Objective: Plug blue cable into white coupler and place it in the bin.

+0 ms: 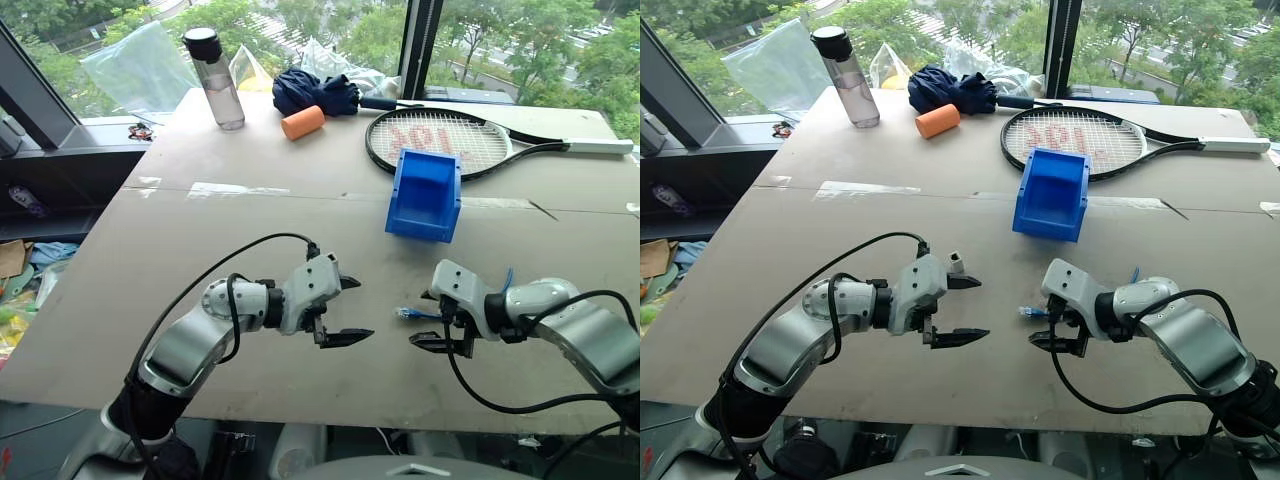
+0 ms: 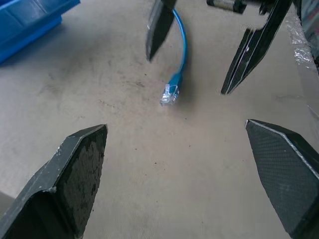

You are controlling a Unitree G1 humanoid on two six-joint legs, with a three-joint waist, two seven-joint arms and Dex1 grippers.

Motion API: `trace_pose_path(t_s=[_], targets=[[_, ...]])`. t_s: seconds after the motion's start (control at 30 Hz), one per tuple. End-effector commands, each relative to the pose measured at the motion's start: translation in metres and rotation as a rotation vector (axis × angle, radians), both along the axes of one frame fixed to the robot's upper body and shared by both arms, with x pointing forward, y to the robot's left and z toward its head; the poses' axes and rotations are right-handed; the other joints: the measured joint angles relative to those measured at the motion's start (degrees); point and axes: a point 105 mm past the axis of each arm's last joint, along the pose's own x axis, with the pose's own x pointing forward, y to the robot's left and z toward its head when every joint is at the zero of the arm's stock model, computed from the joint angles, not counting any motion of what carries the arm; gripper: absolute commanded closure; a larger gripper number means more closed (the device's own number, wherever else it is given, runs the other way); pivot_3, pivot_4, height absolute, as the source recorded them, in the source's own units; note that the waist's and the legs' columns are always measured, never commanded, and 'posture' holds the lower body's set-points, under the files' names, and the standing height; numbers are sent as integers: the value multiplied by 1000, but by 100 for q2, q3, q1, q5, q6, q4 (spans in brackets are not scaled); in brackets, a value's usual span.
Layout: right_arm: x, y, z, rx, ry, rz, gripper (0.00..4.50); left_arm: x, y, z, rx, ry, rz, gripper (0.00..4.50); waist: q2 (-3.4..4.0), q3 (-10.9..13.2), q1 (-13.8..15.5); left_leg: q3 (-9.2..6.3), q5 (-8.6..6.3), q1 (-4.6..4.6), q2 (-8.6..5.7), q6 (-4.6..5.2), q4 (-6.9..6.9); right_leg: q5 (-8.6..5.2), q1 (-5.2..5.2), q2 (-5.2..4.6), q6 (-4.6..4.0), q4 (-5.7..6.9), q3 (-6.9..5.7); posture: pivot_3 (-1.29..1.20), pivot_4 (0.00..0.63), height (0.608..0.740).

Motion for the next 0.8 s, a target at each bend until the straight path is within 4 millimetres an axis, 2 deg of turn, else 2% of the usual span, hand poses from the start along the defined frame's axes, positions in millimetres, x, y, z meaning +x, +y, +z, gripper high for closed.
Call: trace_pose_path(t_s=[0.03, 0.13, 0.23, 0.33, 0.43, 0.53, 0.6, 0.7, 0.73, 0.8], targets=[[-16, -7, 22, 91, -166, 0, 25, 4, -18, -3, -9, -1, -72, 0, -3, -1, -13, 2, -1, 1, 1, 2, 0, 10, 0, 0, 17, 0, 1, 0, 150, 740], [-39, -27, 24, 192, -209, -123, 25, 6, -41, -10, -15, 36, -148, 0, -1, -5, -30, 0, -3, 2, 1, 5, 1, 9, 3, 1, 23, 0, 1, 0, 150, 740], [-54, -38, 19, 193, -217, -206, 25, 14, -51, -17, 11, 36, -164, 0, -1, -5, -136, 6, -3, 12, 1, 5, 3, 3, 9, 2, 32, 4, 10, 0, 150, 740], [-66, -44, 15, 187, -208, -281, 25, 23, -59, -28, 51, 33, -157, 0, 8, -10, -119, 3, -3, 21, 7, 6, 7, -21, 17, 8, 30, 8, 9, 0, 150, 740], [-78, -43, 11, 176, -197, -323, 0, 20, -57, -49, 150, 20, -220, 792, 15, -21, -118, 2, -3, 20, 7, 6, 6, -22, 16, 8, 29, 8, 9, 0, 150, 740], [-83, -42, 11, 187, -195, -347, 0, 17, -53, -58, 189, 7, -262, 2136, 15, -30, -122, 3, -3, 20, 8, 6, 5, -22, 16, 7, 28, 7, 11, 0, 150, 740], [-85, -42, 10, 197, -188, -358, 0, 16, -51, -58, 181, 12, -266, 3100, 15, -35, -117, 1, -5, 20, 9, 7, 4, -23, 16, 7, 27, 7, 9, 0, 150, 740], [-88, -40, 8, 220, -173, -365, 0, 17, -51, -54, 154, 25, -267, 4289, 19, -38, -107, 0, -9, 20, 10, 15, 3, -25, 16, 7, 30, 6, 7, 0, 150, 740], [-89, -38, 7, 238, -162, -366, 0, 16, -50, -51, 137, 37, -269, 4428, 19, -38, -107, 1, -10, 20, 11, 17, 2, -26, 15, 7, 31, 6, 7, 0, 150, 740], [-90, -33, 7, 316, -123, -378, 0, 13, -46, -40, 80, 87, -272, 4428, 19, -38, -114, 1, -11, 20, 14, 18, 2, -27, 15, 8, 32, 6, 6, 0, 150, 740]])
